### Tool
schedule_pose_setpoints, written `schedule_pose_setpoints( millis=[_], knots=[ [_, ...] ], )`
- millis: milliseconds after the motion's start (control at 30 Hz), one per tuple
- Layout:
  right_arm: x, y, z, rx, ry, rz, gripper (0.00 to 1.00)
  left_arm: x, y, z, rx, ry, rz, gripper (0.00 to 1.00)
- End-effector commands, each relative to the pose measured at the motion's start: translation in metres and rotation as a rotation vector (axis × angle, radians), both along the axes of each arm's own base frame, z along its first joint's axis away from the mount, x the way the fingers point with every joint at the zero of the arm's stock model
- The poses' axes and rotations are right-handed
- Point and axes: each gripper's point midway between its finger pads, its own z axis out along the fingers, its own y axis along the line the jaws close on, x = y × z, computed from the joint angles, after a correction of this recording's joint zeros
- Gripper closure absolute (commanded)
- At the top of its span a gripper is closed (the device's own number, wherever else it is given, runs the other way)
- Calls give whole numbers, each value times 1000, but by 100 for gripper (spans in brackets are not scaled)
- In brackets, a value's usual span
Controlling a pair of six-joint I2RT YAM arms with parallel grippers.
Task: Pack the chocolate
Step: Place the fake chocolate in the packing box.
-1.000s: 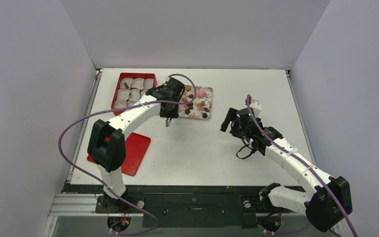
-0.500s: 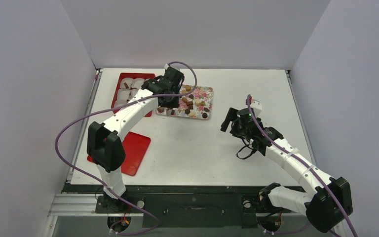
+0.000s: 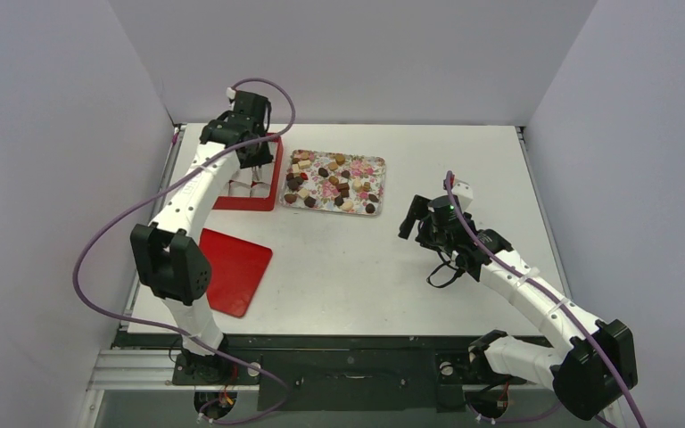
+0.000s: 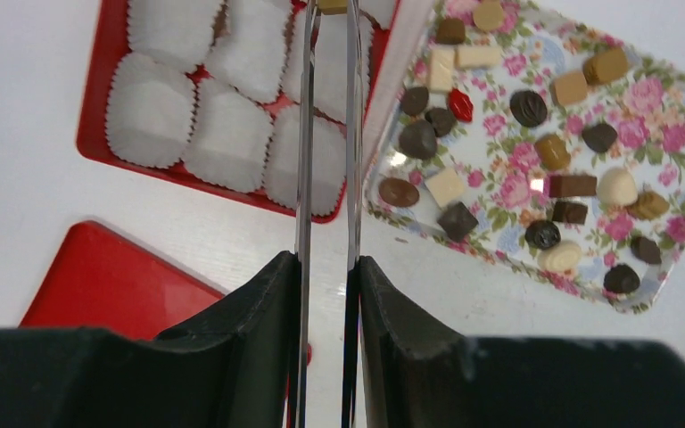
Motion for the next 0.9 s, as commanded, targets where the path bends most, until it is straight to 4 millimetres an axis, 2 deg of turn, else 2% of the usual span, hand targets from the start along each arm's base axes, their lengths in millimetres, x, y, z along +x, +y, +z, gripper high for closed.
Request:
schedule_pose_setpoints(
  millis=[0,33,133,167,200,233,267,433,667,867],
  knots=[
    [9,5,25,33,-59,10,11,34,31,25,10,-102,81,83],
    [9,5,26,33,-61,10,11,39,33,18,17,-89,88,83],
    [9,4,27,25,-57,13,11,54,46,13,22,-88,112,83],
    [9,4,28,24,-58,12,11,59,48,3,27,-68,116,83],
    [9,4,29,24,-58,12,11,63,52,4,23,-68,125,83],
    [9,4,30,24,-60,11,11,67,53,-6,24,-47,127,83],
    [9,4,30,24,-60,13,11,70,58,-6,20,-51,138,83],
    [7,3,32,24,-60,9,11,87,64,-22,1,-37,153,83],
    [9,3,30,18,-51,12,11,97,65,-45,5,5,151,83],
    [11,4,31,14,-54,13,11,99,62,-52,-7,16,144,83]
  ],
)
